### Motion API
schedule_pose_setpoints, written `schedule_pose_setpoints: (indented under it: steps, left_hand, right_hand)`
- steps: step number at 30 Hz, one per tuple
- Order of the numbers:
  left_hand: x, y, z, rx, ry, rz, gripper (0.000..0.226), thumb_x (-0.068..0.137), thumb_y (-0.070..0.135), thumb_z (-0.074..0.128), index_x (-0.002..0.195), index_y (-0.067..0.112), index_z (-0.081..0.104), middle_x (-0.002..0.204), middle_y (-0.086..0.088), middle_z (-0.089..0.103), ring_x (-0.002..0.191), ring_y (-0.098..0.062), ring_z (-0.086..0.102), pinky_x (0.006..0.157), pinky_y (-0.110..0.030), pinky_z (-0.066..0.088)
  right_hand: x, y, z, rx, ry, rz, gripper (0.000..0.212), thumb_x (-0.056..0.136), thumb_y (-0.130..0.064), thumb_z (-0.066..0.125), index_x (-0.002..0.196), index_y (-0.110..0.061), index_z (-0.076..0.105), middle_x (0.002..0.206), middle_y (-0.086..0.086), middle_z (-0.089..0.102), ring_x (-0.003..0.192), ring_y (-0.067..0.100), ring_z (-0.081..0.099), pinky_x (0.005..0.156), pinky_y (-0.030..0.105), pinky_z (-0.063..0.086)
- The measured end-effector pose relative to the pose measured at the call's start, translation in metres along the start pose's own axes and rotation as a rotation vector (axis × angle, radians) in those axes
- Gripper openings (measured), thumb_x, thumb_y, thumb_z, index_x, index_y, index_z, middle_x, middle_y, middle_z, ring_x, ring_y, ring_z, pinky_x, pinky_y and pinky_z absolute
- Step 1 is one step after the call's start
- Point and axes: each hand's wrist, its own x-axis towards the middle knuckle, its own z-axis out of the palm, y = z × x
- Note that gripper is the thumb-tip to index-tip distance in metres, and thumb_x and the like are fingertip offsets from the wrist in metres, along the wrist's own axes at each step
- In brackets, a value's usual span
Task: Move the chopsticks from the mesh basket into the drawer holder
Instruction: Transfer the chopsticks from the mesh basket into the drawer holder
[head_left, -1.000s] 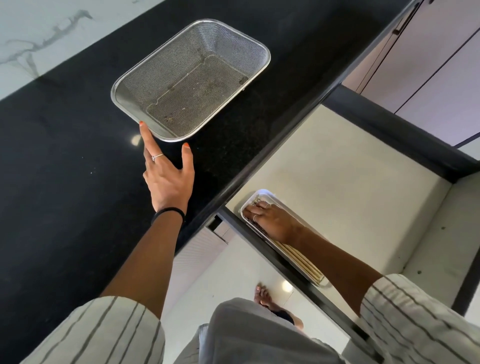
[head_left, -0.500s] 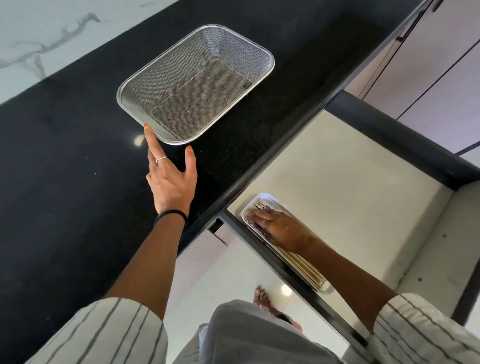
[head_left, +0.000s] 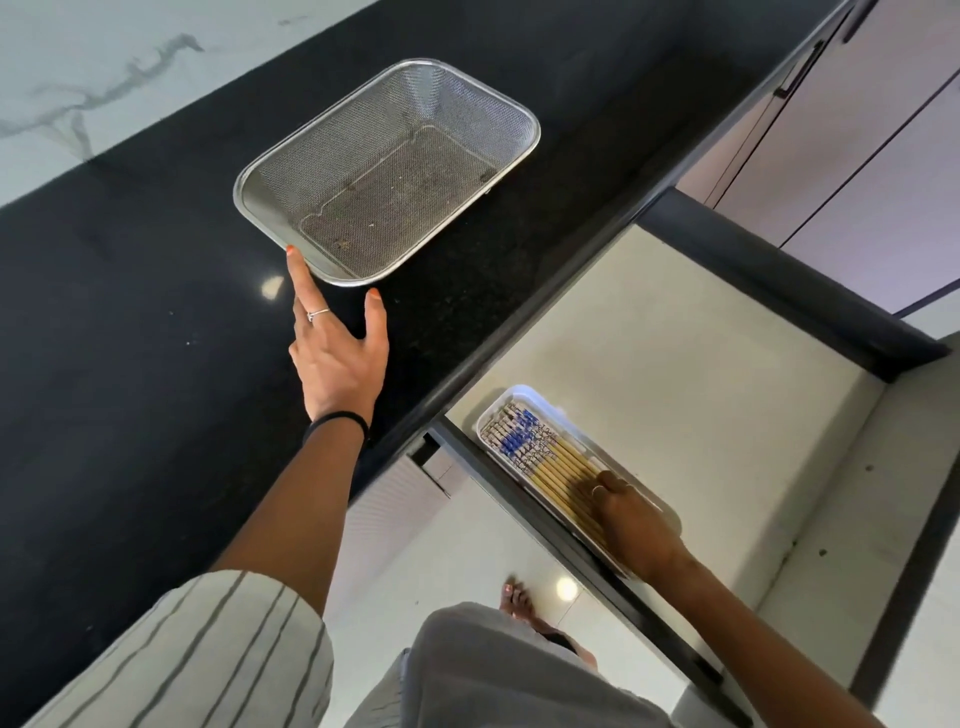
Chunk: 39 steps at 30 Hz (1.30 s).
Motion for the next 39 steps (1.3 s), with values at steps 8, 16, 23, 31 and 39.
schedule_pose_setpoints:
  steps: [8,16,23,31,39]
  left_hand:
    - [0.001,0.000,-0.001,-0.004,-0.009,-0.010,0.081,0.096,0.049,0.044,0.155,0.028,-0.008,0.151,-0.023,0.036,0.126,-0.042,0.050,0.111,-0.054,0.029]
    - [0.000,0.000,-0.002,-0.020,-0.013,-0.018,0.080,0.096,0.050,0.043,0.154,0.031,-0.008,0.148,-0.022,0.042,0.125,-0.039,0.051,0.111,-0.056,0.033]
    - [0.001,0.000,-0.002,-0.021,-0.002,-0.005,0.080,0.096,0.048,0.045,0.155,0.029,-0.006,0.150,-0.020,0.040,0.128,-0.038,0.048,0.112,-0.055,0.031]
    - [0.001,-0.001,-0.001,-0.030,0.003,0.003,0.080,0.096,0.049,0.045,0.155,0.030,-0.006,0.150,-0.018,0.041,0.130,-0.037,0.047,0.112,-0.056,0.032]
    - [0.001,-0.002,0.000,-0.035,0.010,0.012,0.080,0.095,0.049,0.046,0.155,0.030,-0.004,0.151,-0.016,0.041,0.132,-0.035,0.046,0.112,-0.057,0.033]
  right_hand:
    - [0.004,-0.010,-0.006,0.045,0.008,0.069,0.045,0.095,-0.014,0.051,0.138,-0.022,0.042,0.149,0.002,0.037,0.124,0.020,0.052,0.098,0.032,0.048]
    - [0.004,-0.009,-0.002,0.022,-0.025,0.038,0.041,0.094,-0.005,0.047,0.134,-0.014,0.046,0.150,0.002,0.031,0.129,0.020,0.046,0.105,0.030,0.042]
    - [0.008,-0.011,0.003,0.099,0.011,-0.007,0.046,0.090,0.003,0.049,0.134,-0.009,0.048,0.149,0.004,0.031,0.129,0.022,0.046,0.108,0.028,0.039]
    - [0.007,-0.009,0.000,0.195,0.041,-0.027,0.050,0.093,-0.006,0.051,0.141,-0.013,0.040,0.152,0.003,0.033,0.138,0.019,0.036,0.115,0.029,0.033]
    - [-0.003,-0.005,0.001,0.111,-0.015,-0.019,0.054,0.093,-0.013,0.053,0.144,-0.016,0.035,0.157,-0.003,0.017,0.140,0.016,0.034,0.111,0.029,0.038]
